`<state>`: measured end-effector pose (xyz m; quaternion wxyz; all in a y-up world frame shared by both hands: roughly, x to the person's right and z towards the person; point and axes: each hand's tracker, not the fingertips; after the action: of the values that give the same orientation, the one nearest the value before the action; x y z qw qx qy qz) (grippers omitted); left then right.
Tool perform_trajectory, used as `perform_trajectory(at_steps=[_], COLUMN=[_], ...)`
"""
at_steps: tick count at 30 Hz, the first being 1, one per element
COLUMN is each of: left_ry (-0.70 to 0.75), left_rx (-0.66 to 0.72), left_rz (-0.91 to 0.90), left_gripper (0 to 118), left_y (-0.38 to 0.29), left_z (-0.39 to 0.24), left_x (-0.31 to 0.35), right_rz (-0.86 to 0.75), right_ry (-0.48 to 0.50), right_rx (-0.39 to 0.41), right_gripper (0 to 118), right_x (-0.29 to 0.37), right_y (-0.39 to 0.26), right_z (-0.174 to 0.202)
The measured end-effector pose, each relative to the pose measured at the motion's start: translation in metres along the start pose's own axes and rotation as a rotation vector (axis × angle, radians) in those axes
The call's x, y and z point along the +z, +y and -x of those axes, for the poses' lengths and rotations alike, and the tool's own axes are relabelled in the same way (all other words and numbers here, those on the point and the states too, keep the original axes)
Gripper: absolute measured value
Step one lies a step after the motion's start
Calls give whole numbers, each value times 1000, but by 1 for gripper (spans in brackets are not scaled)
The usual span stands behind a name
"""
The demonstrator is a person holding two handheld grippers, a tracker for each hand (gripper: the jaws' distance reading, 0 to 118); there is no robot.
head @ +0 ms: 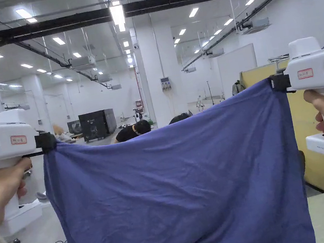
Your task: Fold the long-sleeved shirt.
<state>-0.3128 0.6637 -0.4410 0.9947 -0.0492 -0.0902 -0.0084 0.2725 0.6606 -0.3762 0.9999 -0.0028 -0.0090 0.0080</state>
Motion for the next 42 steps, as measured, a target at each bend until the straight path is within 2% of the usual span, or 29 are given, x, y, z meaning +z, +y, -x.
perform_trajectory(at_steps=[3, 9, 17, 30, 42], left_ry=[-1, -2, -2, 4, 16], left_rx=[1, 22, 36, 40, 41], left_rz=[-19, -33, -22, 29, 85], left_gripper=[4, 4, 4, 4, 4], left_y=[10, 19, 7, -26, -79], left_z=[0, 4, 10, 18, 27], left_x=[1, -9, -39, -128, -231], right_rz=[-10, -10, 15, 72, 148], right_ry=[-5, -14, -41, -58, -77], right_rx=[-9, 26, 38, 65, 76], right_gripper=[6, 6, 6, 6, 6], right_x=[0, -8, -42, -131, -238], right_y=[13, 19, 14, -16, -87], right_z=[-1, 2, -2, 0, -2])
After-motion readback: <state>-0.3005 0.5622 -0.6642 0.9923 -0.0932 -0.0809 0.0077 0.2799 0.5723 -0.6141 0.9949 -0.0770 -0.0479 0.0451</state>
